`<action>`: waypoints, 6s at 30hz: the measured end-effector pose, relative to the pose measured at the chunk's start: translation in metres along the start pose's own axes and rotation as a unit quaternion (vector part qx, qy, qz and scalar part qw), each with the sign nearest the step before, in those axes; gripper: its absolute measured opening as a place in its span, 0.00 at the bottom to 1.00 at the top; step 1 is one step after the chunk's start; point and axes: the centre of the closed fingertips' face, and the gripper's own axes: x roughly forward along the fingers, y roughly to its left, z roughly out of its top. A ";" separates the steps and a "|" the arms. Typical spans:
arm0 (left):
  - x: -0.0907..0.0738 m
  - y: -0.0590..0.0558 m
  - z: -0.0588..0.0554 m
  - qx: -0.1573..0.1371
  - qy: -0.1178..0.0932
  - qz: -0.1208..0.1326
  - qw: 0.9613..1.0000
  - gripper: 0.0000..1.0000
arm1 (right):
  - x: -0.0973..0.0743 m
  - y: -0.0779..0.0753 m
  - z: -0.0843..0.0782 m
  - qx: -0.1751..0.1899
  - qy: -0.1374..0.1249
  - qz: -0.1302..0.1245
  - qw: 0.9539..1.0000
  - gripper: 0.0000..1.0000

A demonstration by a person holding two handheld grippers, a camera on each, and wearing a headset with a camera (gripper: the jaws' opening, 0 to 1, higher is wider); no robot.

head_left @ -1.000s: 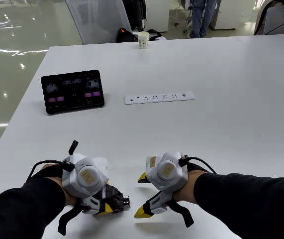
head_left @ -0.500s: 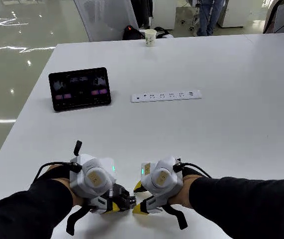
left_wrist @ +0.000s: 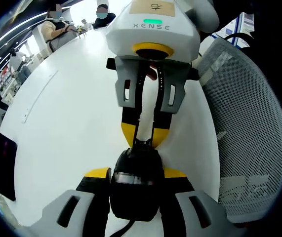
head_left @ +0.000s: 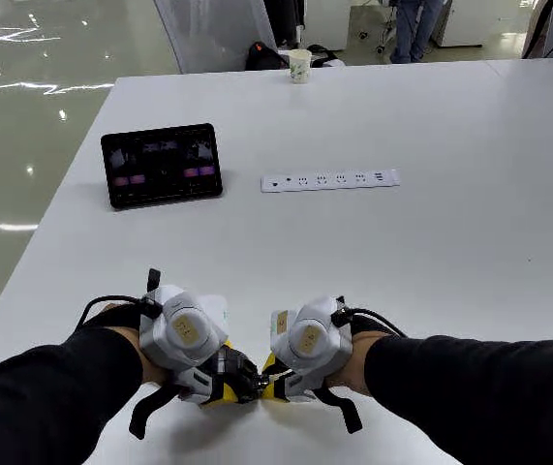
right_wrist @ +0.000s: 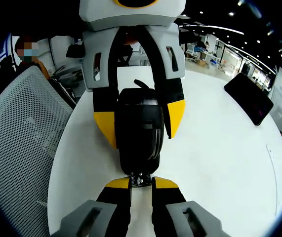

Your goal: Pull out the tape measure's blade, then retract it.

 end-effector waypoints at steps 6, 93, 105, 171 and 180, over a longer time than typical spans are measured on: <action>0.001 0.000 0.000 -0.002 -0.006 -0.002 1.000 0.33 | 0.000 0.000 -0.001 -0.007 -0.014 0.013 1.000 0.11; 0.003 -0.001 0.001 -0.007 -0.002 0.007 1.000 0.32 | -0.044 0.002 -0.056 0.030 0.001 0.026 0.999 0.11; 0.002 0.000 0.001 -0.008 -0.004 0.007 1.000 0.32 | -0.052 0.001 -0.067 0.028 0.007 0.022 0.999 0.11; -0.001 -0.002 0.001 0.004 -0.008 0.003 1.000 0.32 | -0.061 -0.005 -0.080 -0.001 0.045 0.030 0.999 0.11; -0.001 -0.001 0.001 0.002 -0.006 0.004 1.000 0.32 | -0.066 -0.006 -0.085 0.003 0.046 0.027 0.999 0.11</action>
